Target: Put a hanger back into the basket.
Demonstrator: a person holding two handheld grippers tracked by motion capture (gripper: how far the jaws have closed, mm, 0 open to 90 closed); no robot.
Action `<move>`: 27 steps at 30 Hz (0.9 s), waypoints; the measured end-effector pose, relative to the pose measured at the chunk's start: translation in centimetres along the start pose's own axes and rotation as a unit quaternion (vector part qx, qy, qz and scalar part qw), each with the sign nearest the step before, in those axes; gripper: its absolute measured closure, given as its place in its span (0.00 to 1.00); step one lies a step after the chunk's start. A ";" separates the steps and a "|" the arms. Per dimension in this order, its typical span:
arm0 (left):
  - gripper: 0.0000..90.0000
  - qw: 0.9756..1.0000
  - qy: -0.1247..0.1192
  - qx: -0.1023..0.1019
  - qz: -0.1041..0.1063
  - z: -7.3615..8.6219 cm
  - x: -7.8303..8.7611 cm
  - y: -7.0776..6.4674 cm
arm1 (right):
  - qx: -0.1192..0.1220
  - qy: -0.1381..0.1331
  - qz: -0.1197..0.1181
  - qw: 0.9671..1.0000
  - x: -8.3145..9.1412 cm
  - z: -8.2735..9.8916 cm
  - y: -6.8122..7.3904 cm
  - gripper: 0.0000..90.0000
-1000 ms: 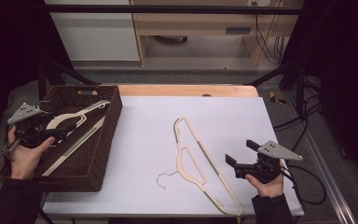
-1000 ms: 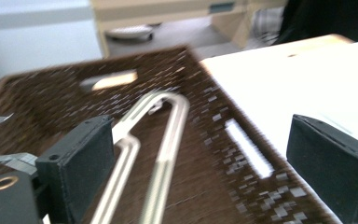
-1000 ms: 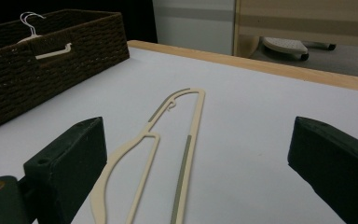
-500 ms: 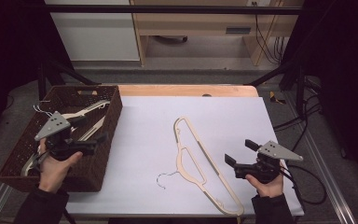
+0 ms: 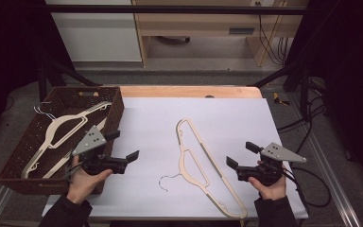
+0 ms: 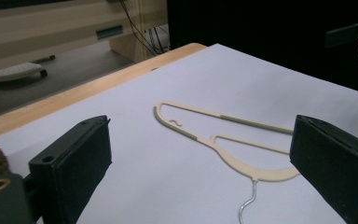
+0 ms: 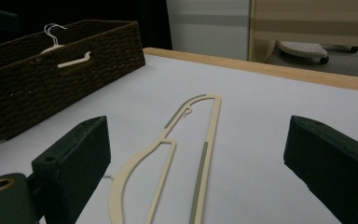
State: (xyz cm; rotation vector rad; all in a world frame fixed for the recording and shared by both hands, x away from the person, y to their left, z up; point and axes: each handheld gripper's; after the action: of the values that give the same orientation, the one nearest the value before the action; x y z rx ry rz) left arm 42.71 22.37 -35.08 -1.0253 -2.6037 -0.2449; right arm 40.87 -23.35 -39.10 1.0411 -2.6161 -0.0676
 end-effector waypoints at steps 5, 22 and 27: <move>0.06 1.000 0.022 -0.005 0.021 0.8 -2.0 -1.5 | -0.002 -0.001 -0.006 1.000 0.0 0.0 0.2 0.09; 0.10 0.992 0.098 -0.026 0.071 3.4 -7.4 -5.2 | 0.007 0.022 -0.018 1.000 -0.8 0.2 1.2 0.08; 0.12 0.990 0.114 -0.024 0.080 4.1 -8.9 -5.9 | 0.012 0.028 -0.022 0.999 -1.1 0.4 1.5 0.07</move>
State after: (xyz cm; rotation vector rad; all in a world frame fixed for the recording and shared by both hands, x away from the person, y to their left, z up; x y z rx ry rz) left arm 43.76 13.64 -42.35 -1.1446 -2.3099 -0.3647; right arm 40.51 -21.58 -39.49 1.0921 -2.5507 -0.0183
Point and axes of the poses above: each handheld gripper's, and its own axes: x roughly backward along the jaws, z roughly out of its underside, y roughly to its left, and after that the axes turned 5 degrees about -z, right-handed
